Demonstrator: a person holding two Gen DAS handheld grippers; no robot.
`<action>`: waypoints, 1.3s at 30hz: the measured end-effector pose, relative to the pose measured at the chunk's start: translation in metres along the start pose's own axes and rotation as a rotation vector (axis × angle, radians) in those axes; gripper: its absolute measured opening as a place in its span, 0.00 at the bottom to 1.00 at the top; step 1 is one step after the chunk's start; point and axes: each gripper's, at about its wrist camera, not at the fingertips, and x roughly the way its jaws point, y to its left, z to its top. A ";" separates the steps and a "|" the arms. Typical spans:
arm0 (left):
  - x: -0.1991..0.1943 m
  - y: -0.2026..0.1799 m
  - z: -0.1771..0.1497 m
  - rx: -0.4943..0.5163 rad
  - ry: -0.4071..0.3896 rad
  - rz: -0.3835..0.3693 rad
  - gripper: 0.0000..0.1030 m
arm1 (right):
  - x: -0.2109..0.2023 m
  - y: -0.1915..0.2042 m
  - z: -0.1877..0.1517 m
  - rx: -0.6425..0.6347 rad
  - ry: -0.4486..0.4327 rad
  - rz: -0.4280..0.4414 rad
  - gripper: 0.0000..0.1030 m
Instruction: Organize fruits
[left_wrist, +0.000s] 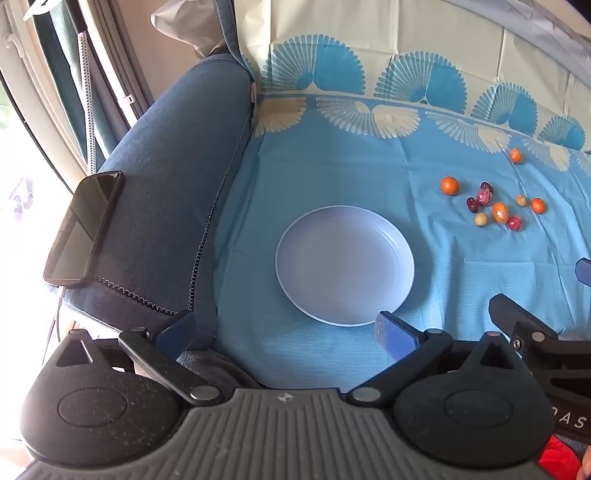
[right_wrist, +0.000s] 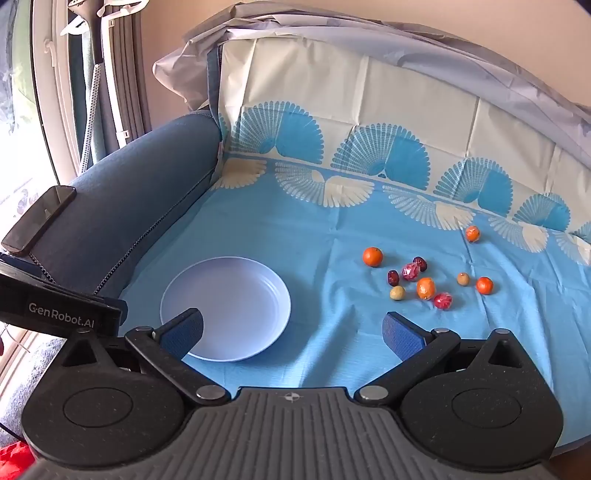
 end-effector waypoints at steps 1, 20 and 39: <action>0.000 0.000 0.000 -0.001 0.000 0.000 1.00 | 0.000 -0.001 -0.002 -0.007 -0.003 -0.004 1.00; 0.000 0.001 -0.001 0.001 0.004 -0.002 1.00 | -0.002 -0.001 -0.002 0.005 -0.001 0.003 1.00; 0.005 -0.003 -0.001 0.007 0.015 0.007 1.00 | 0.002 -0.001 -0.005 0.007 0.011 0.010 1.00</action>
